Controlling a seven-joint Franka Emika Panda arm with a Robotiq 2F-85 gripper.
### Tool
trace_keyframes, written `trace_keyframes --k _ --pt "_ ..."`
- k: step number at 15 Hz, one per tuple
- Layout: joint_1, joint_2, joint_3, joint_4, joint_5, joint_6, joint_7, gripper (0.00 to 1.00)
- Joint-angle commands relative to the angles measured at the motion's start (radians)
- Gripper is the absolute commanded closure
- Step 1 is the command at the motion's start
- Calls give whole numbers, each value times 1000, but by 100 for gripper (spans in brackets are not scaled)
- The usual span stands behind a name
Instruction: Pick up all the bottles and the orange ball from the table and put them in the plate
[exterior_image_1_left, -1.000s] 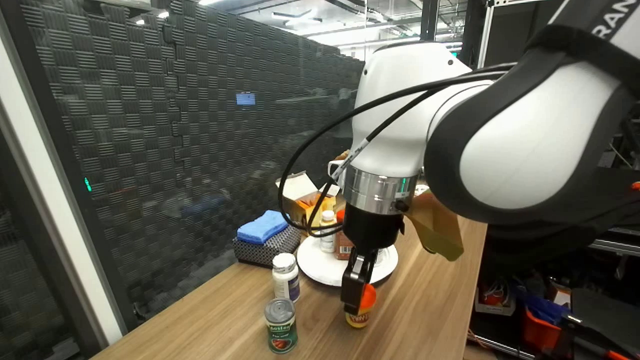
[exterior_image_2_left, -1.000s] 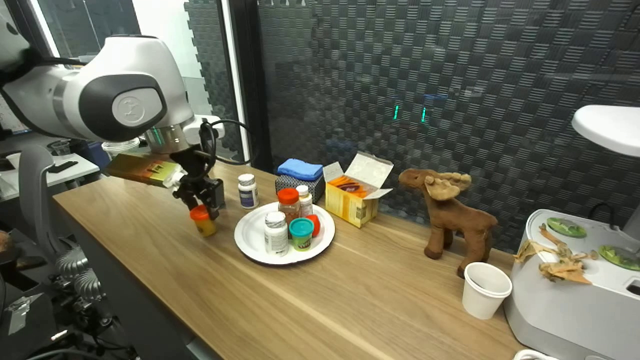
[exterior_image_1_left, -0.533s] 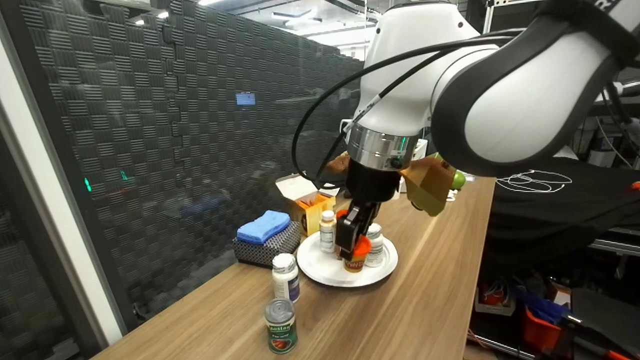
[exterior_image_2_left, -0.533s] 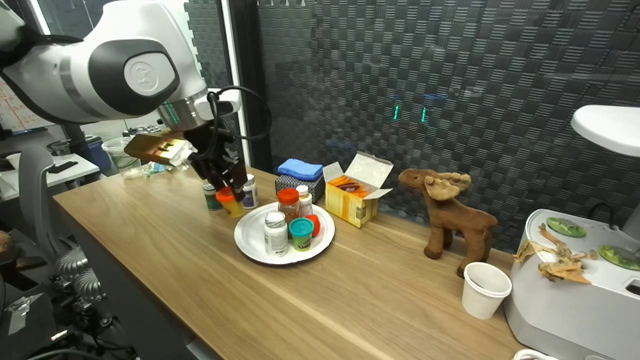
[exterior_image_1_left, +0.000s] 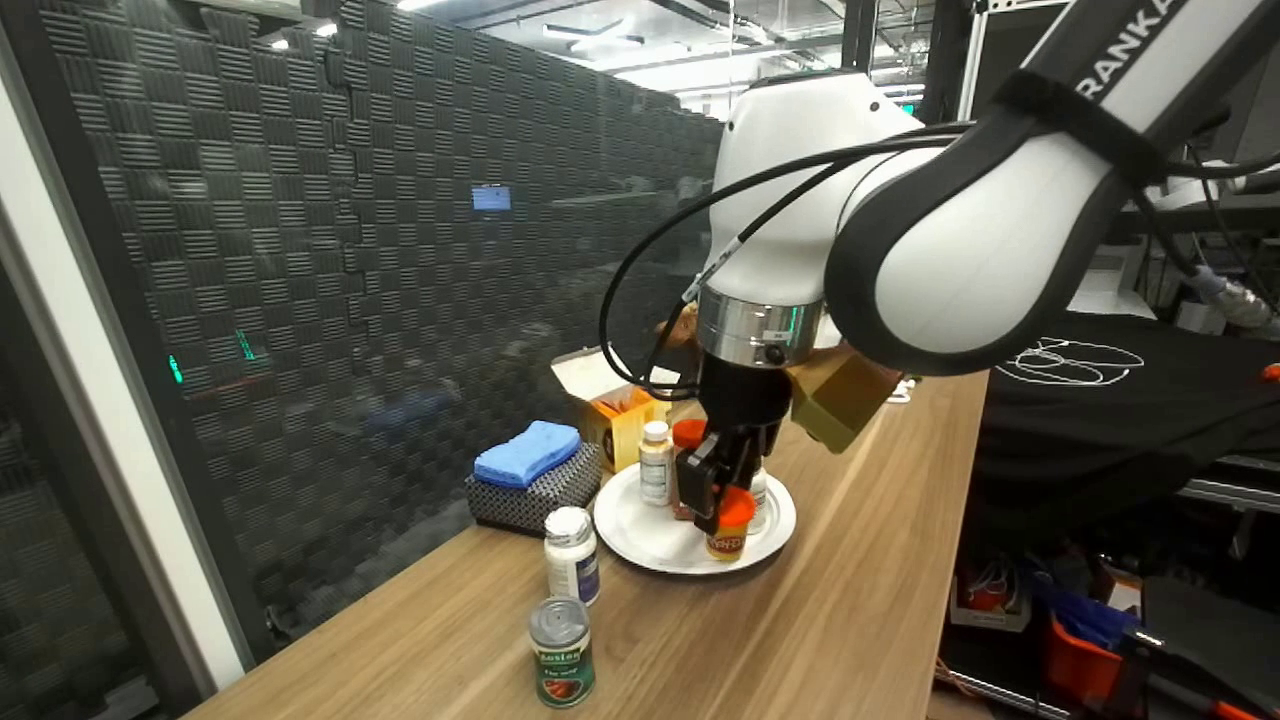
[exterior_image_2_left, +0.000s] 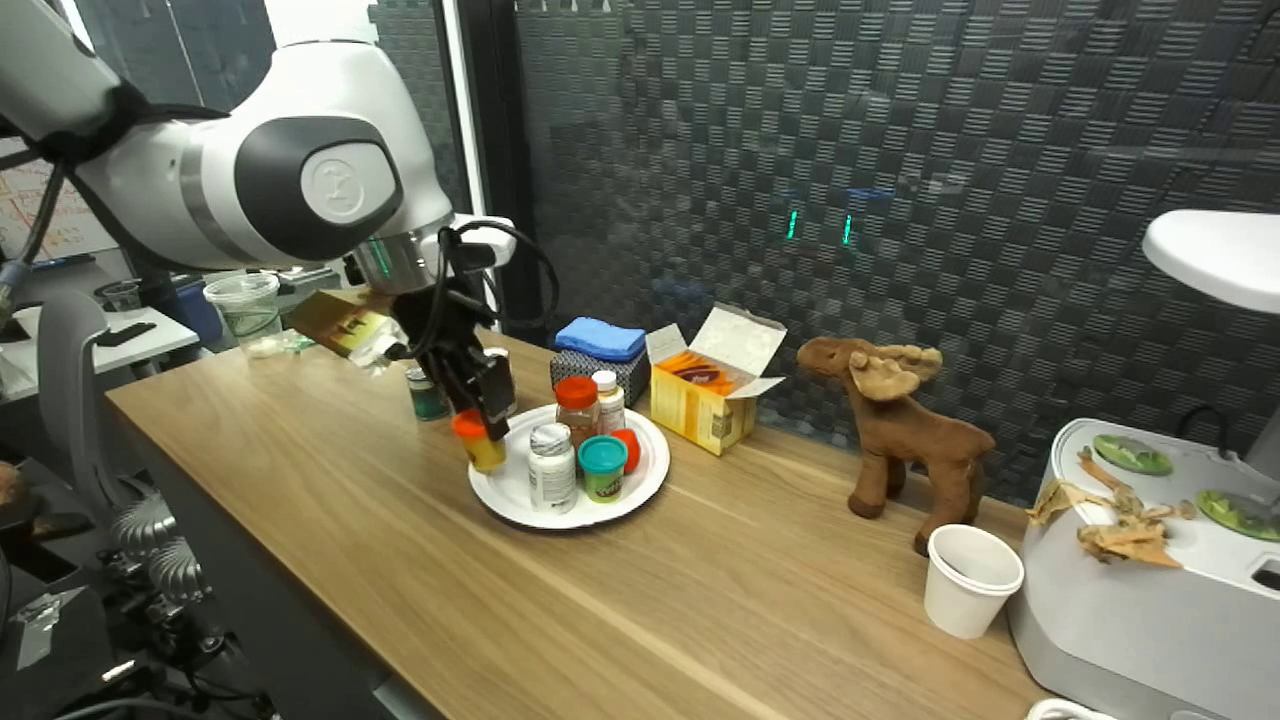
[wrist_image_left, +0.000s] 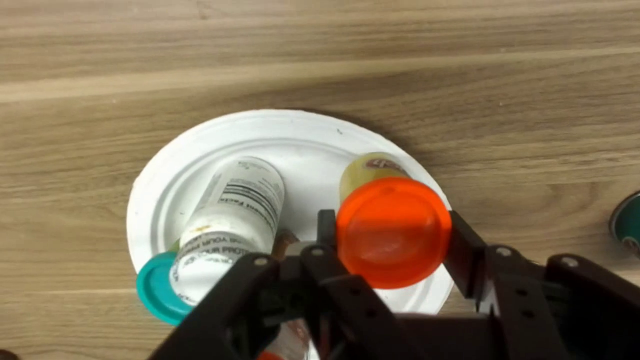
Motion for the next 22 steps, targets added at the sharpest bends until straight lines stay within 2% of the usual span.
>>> trace_keyframes --k 1,12,15,16,17,18,19,20,22 --pt "21 40 -24 48 -25 -12 75 72" --pt "79 105 -106 106 -115 15 237 72" --pt "83 110 -109 108 -102 0 231 72" --pt "76 105 -96 104 -76 -6 205 22" --pt "74 93 -93 100 -73 -13 192 21" --pt "63 71 -77 93 -49 -18 156 16" --pt "71 103 -97 89 -74 3 192 7" --pt "71 102 -96 89 -72 3 189 25" --pt "71 106 -98 86 -70 2 188 9"
